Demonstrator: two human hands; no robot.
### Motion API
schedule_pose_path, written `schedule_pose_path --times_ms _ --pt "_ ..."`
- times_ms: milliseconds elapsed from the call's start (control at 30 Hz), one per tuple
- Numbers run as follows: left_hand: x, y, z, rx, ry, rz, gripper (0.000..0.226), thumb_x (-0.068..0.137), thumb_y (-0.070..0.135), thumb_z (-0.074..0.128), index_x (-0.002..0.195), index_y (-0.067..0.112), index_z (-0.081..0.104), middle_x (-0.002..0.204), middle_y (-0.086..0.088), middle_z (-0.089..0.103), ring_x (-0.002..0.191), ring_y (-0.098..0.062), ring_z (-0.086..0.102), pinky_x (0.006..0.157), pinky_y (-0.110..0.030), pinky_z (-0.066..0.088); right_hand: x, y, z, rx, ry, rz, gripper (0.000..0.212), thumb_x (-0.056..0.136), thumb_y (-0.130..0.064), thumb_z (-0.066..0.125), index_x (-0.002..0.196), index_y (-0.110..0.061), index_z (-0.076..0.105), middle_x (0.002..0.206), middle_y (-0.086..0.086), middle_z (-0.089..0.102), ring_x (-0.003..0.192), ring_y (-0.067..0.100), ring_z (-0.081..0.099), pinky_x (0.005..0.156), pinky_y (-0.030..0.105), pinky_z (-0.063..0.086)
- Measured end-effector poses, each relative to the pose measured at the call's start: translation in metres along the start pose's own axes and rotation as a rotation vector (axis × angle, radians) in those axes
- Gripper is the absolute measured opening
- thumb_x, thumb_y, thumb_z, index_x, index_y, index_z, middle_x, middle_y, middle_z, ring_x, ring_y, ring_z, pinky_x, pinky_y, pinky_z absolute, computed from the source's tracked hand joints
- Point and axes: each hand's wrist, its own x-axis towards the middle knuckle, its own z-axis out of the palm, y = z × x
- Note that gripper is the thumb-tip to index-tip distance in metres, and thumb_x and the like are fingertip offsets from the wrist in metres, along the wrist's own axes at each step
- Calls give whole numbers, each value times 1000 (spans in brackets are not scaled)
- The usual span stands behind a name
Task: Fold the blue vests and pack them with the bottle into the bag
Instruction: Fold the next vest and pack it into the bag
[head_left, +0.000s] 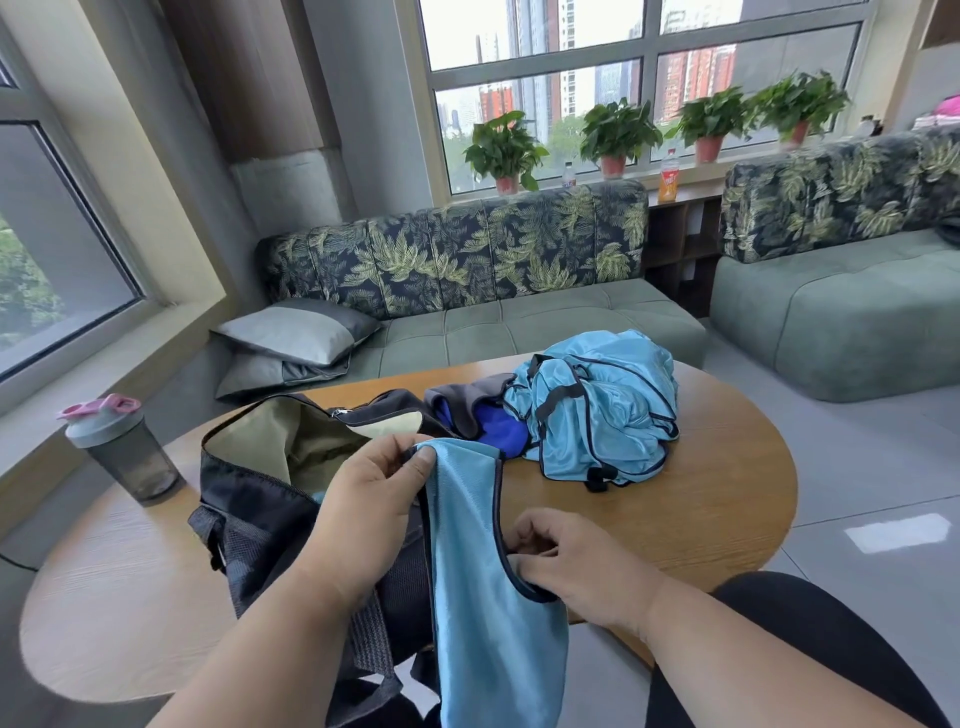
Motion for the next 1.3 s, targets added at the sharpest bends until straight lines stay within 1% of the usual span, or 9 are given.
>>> schedule_pose_path --times_ms 167,300,467,567,667,867,1000,1167,1300 --pt "8 13 2 40 95 62 15 107 13 58 102 13 73 84 5 78 75 -6 69 62 -21 56 -4 -5 -1 -105 -43 104 44 94 -62 56 102 -24 76 100 -9 77 94 12 71 91 36 53" --pt "19 21 -4 56 168 62 16 106 25 62 93 24 71 76 6 70 70 -16 62 51 -29 55 -8 -7 -8 -67 -51 161 60 99 -75 39 113 -31 78 116 -15 76 115 6 68 113 41 43" --pt "26 25 -10 13 209 25 16 105 28 64 93 27 75 87 -3 73 76 -24 63 66 -55 60 -16 -22 -17 69 -8 161 38 106 -61 42 105 -39 74 105 -27 74 97 -15 64 89 16 45" --pt "33 21 -18 45 276 8 14 104 29 64 94 27 74 82 1 71 71 -21 62 55 -47 61 -8 -11 -20 -16 78 -5 39 94 -58 65 97 -19 68 90 -4 72 85 11 66 88 49 53" --pt "41 17 -26 25 342 -19 12 104 25 64 97 22 73 81 1 68 64 -17 58 47 -34 55 -6 -11 -22 -41 122 -48 22 90 -36 72 99 -16 67 98 12 73 87 26 70 86 49 57" --pt "60 3 -38 -291 378 -233 28 103 19 64 131 18 65 110 -7 73 85 -24 68 69 -48 63 -4 -18 -26 682 114 -33 38 83 4 79 115 5 61 113 27 72 101 38 69 97 51 56" --pt "54 -8 -25 -516 248 -396 35 107 23 57 128 -3 68 124 -21 74 108 -30 73 92 -44 61 -7 -26 -25 823 69 0 42 77 10 79 114 -2 63 111 22 74 99 31 74 88 39 63" --pt "32 -25 -2 -528 40 -438 42 101 30 62 130 1 67 120 -15 76 113 -30 72 106 -44 52 -9 -36 -24 1000 69 37 42 75 13 77 110 -7 65 108 25 75 89 34 76 77 41 65" --pt "21 -42 8 -393 -79 -324 64 87 18 78 146 16 53 140 -11 68 130 -28 64 113 -44 49 -9 -45 -23 1054 53 51 64 73 2 77 135 5 60 127 30 69 109 40 72 99 51 57"
